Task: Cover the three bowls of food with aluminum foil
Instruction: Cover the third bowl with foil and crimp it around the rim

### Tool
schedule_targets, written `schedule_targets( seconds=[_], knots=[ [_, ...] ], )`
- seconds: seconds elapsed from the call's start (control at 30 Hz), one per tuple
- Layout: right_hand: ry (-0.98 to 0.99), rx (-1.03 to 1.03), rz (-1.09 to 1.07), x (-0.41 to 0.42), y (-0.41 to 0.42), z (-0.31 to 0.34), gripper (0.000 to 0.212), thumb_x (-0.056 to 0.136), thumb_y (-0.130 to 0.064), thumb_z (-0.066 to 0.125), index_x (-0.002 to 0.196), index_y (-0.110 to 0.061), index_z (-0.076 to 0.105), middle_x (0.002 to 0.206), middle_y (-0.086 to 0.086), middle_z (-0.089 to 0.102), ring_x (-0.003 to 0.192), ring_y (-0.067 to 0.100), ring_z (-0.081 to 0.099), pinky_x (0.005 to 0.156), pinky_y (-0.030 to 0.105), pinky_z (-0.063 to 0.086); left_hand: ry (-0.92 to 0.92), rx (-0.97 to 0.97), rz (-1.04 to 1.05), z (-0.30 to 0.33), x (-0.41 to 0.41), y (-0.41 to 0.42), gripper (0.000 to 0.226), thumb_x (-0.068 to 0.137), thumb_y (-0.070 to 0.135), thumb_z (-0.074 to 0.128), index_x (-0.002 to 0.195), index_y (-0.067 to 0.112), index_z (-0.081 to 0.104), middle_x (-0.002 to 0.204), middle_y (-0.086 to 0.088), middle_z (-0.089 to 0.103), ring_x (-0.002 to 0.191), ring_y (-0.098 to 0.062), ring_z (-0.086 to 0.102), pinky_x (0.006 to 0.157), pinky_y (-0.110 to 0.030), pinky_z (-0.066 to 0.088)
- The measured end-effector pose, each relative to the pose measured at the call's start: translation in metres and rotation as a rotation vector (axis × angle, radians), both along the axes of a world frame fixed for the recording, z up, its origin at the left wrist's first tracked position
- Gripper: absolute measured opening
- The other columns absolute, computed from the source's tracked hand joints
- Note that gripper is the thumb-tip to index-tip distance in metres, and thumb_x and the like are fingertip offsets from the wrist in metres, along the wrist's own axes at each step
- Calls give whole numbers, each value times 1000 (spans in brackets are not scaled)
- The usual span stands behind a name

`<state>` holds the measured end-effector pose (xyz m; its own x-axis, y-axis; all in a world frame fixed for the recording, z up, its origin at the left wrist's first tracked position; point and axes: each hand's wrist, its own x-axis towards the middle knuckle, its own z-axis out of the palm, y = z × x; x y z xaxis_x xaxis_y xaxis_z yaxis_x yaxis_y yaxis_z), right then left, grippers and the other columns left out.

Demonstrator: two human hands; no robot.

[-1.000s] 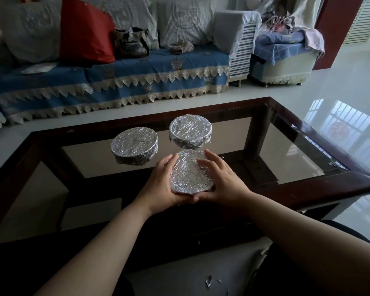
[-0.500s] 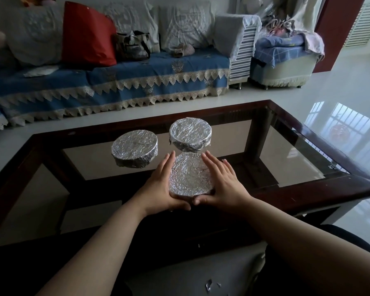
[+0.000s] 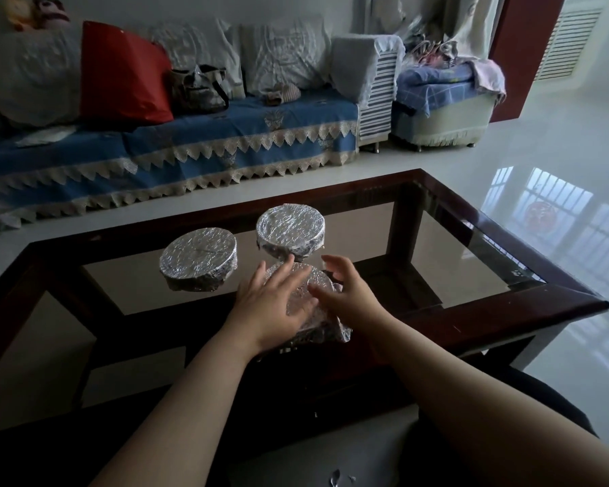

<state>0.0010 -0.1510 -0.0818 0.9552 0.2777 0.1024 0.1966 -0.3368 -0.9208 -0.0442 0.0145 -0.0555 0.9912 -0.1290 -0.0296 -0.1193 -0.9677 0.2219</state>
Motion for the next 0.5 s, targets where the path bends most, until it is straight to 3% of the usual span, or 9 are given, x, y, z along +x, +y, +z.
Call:
schedule_targets(
  seconds=[0.17,0.23,0.3,0.4,0.5],
  knots=[
    [154,104,26,6,-3,-11,49,80,-33,74,124,-24,53,126,0,59,110,14,60,99,38,49,41,79,4,-6,2,-2,73,76,81,14,144,56,6,158,17,-10,146,-28,-15,115,-55,-9],
    [221,142,32,4,-7,-10,48,81,-37,72,124,-24,55,125,-5,57,112,12,58,98,34,48,41,89,6,-7,1,-2,75,74,83,11,144,56,6,159,16,-10,146,-28,-16,115,-54,-11],
    [386,257,39,4,-11,-7,46,83,-43,68,123,-24,58,122,-3,59,99,14,60,79,30,52,37,87,7,-8,2,-1,75,73,84,10,143,57,6,159,15,-9,146,-27,-16,115,-53,-10],
    [553,389,106,8,-16,-10,40,87,-41,62,121,-19,57,106,11,59,60,16,52,43,22,43,29,93,10,-9,3,-1,75,74,85,9,143,58,5,159,15,-8,146,-28,-14,114,-54,-8],
    [591,445,146,9,-17,-15,45,87,-37,60,125,-13,55,98,12,59,53,14,45,36,20,38,33,105,14,-10,4,-1,75,73,84,8,143,58,5,159,14,-8,146,-28,-14,114,-54,-8]
  ],
)
